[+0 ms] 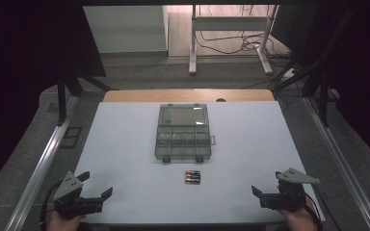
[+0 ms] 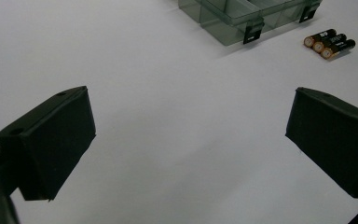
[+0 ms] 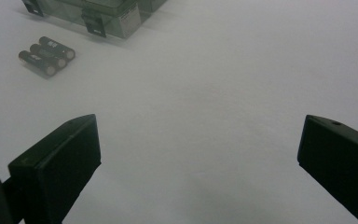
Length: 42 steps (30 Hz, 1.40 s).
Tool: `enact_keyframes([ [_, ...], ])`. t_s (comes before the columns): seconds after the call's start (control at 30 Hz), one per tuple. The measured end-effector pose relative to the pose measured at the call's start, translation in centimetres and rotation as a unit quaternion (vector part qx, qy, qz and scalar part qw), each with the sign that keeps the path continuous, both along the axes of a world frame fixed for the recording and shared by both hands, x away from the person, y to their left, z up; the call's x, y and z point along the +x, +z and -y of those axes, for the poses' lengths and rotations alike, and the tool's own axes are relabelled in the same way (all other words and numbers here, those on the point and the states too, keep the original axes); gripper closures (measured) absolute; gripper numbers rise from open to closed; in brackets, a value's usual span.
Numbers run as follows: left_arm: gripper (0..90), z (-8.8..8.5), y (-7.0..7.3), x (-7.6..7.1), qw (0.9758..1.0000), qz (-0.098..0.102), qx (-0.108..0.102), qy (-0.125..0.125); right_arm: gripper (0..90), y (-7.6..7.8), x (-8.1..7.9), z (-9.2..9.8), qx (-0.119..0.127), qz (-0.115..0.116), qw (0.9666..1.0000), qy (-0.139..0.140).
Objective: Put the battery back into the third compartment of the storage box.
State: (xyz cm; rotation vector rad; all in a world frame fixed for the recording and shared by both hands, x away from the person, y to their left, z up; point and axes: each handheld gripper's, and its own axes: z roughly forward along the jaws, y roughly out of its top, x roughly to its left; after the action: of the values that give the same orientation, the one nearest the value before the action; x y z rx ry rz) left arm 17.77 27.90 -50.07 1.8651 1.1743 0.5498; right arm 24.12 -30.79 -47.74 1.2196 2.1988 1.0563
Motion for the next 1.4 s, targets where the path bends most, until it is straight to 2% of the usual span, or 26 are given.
enact_keyframes([
  [0.7,1.8,-0.2,0.0,0.0,1.0,0.0,-0.008,-0.002,0.0,-0.1,0.2,-0.4,-0.012,-0.013,0.9998,0.013],
  [1.0,1.8,-0.2,0.0,0.0,1.0,0.0,-0.008,-0.002,0.0,-0.1,0.4,-1.1,-0.041,-0.019,0.9986,0.029],
  [1.4,1.7,-0.2,-0.1,0.1,0.9999,-0.001,-0.011,-0.002,0.0,0.6,1.4,-1.9,-0.042,-0.024,0.9981,0.039],
])
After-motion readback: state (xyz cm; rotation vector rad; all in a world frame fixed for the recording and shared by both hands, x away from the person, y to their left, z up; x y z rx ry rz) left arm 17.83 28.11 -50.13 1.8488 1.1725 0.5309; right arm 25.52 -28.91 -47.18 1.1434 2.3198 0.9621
